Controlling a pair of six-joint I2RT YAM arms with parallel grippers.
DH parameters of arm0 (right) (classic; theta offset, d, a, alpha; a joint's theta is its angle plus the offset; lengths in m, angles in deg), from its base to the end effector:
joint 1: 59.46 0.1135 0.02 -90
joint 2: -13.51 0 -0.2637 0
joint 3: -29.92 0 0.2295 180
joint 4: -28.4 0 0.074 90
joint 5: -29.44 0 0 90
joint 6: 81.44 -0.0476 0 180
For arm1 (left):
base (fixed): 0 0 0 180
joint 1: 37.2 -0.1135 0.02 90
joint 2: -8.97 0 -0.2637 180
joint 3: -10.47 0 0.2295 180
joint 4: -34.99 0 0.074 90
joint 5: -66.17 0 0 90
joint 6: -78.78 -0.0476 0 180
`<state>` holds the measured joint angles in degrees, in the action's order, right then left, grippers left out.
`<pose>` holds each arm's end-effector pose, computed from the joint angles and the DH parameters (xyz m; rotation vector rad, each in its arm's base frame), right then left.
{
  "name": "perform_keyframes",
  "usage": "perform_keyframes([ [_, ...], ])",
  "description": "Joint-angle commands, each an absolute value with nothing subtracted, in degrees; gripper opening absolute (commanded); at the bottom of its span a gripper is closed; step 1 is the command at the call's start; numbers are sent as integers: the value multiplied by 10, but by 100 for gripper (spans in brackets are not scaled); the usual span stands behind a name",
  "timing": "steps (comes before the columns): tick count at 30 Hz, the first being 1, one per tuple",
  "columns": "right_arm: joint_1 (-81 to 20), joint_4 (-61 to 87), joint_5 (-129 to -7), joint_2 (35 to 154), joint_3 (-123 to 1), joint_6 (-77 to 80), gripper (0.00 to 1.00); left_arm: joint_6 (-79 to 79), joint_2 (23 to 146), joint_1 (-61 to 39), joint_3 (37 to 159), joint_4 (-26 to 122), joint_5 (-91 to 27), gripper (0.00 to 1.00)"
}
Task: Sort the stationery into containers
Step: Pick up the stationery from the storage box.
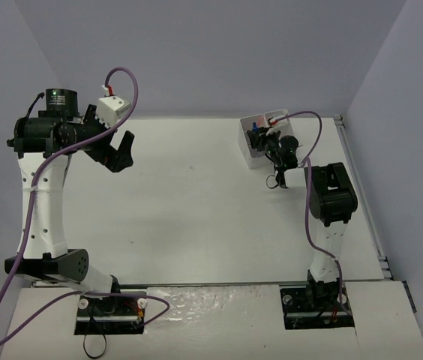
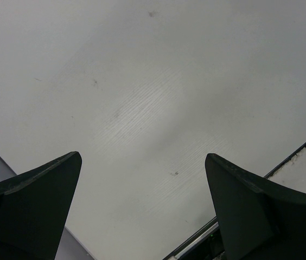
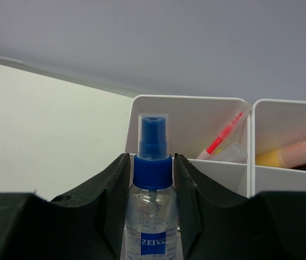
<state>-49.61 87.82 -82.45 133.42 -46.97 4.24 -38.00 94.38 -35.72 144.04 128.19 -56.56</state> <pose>0.4232 0.0915 0.2189 -0.3915 1.2601 0.4558 0.2318 -0.0317 0.4666 0.8062 2.0939 -0.4363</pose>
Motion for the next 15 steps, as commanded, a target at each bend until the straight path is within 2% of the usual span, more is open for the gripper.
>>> perform_keyframes([
  [1,-491,1031,-811,1346,-504,66,0,-385,938,-361,1469,1328,-568,97],
  [9,-492,1039,-800,1380,-549,61,0,-375,947,-361,1462,1321,-562,97],
  [15,-493,1040,-803,1371,-536,58,0,-348,954,-361,1431,1280,-518,97],
])
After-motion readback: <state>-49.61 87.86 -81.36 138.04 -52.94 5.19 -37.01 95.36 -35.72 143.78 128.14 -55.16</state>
